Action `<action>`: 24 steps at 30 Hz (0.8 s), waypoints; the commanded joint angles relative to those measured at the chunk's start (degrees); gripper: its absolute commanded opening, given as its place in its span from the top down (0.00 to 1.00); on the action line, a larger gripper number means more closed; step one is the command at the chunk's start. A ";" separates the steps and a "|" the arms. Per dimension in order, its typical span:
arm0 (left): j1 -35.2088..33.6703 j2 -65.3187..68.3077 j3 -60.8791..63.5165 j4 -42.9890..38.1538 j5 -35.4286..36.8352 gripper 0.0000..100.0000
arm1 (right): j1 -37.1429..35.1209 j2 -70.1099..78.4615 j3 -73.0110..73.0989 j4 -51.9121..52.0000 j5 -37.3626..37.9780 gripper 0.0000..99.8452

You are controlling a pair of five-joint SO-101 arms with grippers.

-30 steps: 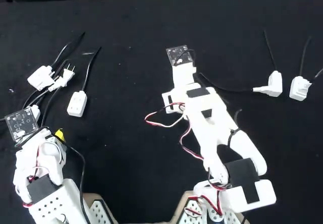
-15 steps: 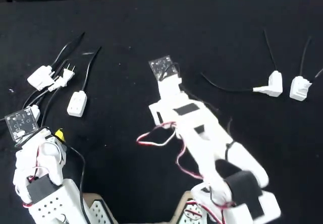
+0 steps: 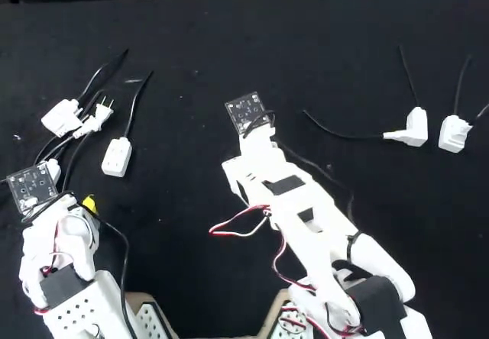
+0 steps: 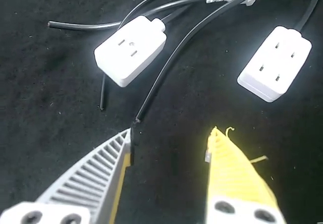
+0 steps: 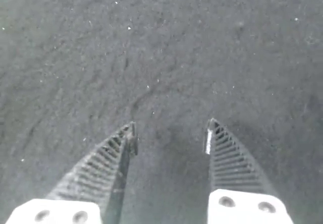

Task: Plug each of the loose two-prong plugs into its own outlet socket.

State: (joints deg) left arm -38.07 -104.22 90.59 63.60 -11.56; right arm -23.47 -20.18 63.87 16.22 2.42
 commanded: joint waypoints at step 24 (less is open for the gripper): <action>-0.75 35.34 -51.38 13.80 -9.58 0.75 | -1.05 -2.59 2.33 -1.85 0.26 0.80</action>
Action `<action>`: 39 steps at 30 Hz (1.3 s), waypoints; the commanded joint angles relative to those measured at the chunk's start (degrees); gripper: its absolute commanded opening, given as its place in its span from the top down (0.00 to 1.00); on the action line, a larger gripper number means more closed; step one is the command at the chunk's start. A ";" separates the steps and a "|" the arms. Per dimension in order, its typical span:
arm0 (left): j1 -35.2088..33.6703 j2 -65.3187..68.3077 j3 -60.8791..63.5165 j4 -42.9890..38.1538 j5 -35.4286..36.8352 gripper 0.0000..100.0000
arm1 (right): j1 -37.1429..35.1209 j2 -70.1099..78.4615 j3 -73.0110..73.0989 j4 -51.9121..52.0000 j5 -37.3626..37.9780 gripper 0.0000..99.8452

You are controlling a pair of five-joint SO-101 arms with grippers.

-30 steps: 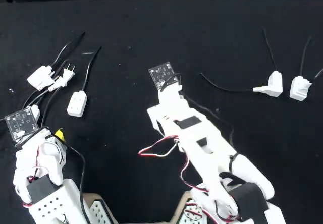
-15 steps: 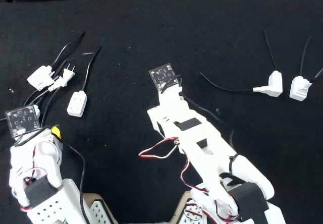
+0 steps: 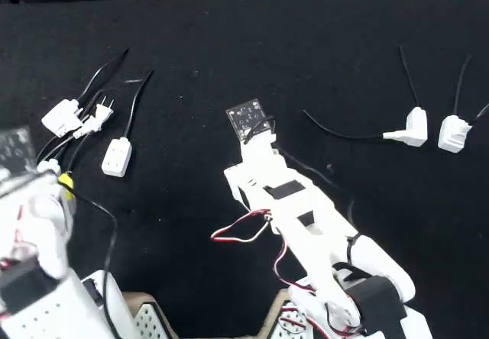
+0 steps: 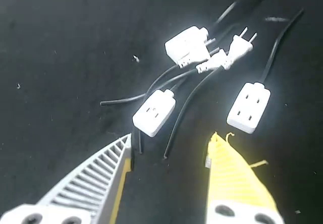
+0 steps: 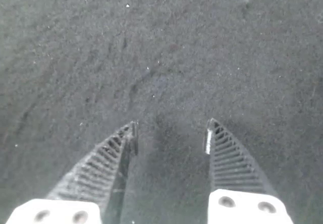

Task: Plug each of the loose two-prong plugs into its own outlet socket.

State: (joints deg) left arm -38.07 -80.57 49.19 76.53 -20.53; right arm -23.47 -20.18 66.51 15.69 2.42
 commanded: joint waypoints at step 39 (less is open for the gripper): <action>-4.97 88.00 -35.21 -18.20 -33.76 0.75 | -1.05 -2.51 -0.13 -1.41 0.26 0.80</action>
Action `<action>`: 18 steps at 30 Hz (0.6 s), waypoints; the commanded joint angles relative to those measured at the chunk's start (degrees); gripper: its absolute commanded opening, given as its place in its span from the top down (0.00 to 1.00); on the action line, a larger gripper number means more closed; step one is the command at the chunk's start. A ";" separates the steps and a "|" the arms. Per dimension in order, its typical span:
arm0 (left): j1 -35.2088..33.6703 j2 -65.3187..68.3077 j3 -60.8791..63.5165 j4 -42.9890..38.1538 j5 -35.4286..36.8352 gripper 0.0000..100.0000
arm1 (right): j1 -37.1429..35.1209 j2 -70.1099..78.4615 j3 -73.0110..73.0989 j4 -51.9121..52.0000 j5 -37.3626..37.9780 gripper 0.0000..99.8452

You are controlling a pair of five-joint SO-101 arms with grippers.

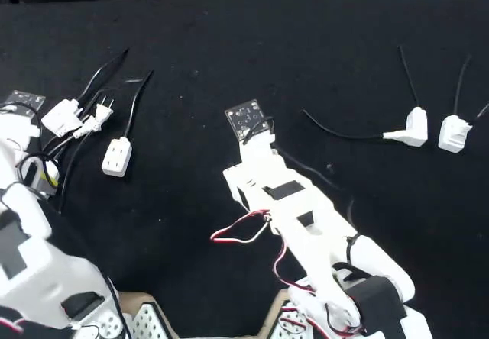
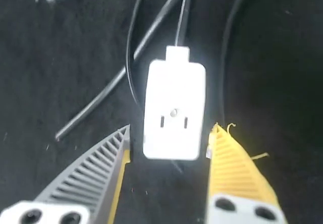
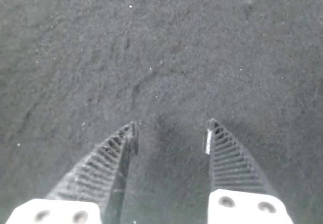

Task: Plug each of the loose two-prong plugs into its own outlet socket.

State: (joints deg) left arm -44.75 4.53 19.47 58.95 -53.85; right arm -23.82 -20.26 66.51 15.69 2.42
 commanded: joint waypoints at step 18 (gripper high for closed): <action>2.68 2.02 -8.22 8.97 0.00 0.97 | -0.70 -2.42 -0.13 -1.41 0.26 0.80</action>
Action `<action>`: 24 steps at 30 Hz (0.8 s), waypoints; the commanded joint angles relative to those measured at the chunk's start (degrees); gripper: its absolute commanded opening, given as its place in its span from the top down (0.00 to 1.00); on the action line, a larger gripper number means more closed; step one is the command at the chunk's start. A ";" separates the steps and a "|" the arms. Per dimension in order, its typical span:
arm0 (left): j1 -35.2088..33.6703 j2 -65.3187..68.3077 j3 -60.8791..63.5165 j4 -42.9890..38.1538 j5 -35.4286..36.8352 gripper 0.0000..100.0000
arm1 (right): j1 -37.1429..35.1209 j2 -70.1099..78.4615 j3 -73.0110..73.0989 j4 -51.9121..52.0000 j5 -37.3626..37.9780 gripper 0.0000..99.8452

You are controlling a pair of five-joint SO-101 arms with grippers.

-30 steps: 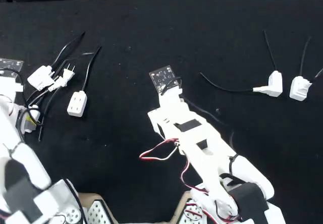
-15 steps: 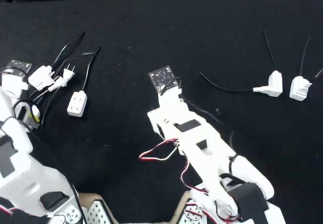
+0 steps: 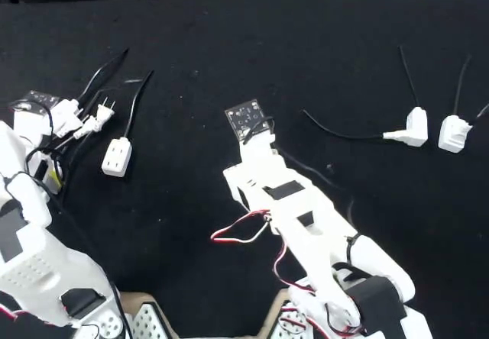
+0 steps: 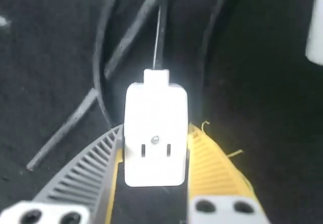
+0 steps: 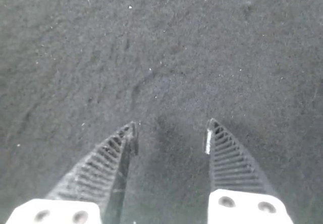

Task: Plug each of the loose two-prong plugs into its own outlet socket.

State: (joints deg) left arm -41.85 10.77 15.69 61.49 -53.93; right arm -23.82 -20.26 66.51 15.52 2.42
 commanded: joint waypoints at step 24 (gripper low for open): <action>10.51 -56.44 -2.86 39.12 1.93 0.97 | 0.97 -2.86 -0.22 -0.79 0.26 0.80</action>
State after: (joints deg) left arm -36.13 -34.68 12.53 99.03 -53.93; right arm -23.74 -20.26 66.51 15.52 2.42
